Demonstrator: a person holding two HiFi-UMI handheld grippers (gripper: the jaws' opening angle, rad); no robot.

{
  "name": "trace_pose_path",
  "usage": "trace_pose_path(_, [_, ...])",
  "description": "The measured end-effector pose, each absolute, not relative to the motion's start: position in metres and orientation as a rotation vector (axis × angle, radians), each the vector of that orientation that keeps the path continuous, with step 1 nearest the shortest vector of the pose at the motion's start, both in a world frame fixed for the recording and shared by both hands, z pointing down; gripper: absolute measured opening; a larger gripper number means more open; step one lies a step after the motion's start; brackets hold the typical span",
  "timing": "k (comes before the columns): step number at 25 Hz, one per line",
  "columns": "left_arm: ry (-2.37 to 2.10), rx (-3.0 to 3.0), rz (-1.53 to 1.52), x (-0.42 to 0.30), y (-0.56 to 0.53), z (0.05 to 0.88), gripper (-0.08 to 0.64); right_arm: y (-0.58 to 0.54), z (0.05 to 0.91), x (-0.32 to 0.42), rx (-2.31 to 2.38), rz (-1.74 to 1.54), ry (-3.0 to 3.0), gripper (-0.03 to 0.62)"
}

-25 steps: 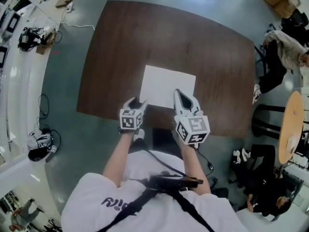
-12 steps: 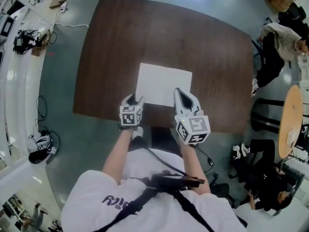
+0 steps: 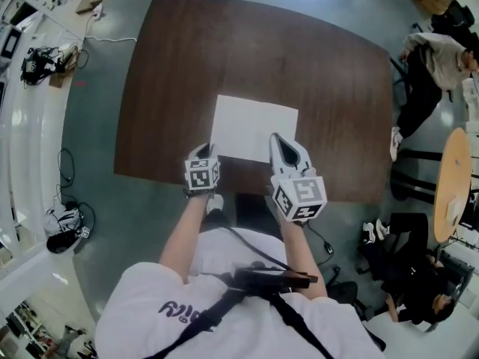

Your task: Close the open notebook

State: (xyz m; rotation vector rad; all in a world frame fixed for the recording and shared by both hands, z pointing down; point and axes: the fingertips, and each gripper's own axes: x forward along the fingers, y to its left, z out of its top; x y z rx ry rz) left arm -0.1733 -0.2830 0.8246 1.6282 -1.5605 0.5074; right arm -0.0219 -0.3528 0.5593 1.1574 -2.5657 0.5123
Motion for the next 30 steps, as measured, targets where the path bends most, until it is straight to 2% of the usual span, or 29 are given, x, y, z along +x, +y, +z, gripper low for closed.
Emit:
trace_pose_path(8, [-1.549, 1.609, 0.437, -0.173, -0.285, 0.807, 0.031, -0.35, 0.555, -0.016, 1.187, 0.523, -2.58, -0.01])
trace_pose_path(17, [-1.587, 1.74, 0.413, -0.151, -0.292, 0.747, 0.021, -0.344, 0.546, 0.01, 1.268, 0.531, -2.587, -0.009])
trace_pose_path(30, [-1.403, 2.146, 0.486, -0.026, -0.318, 0.673, 0.017, -0.328, 0.536, 0.095, 1.552, 0.558, -2.524, -0.009])
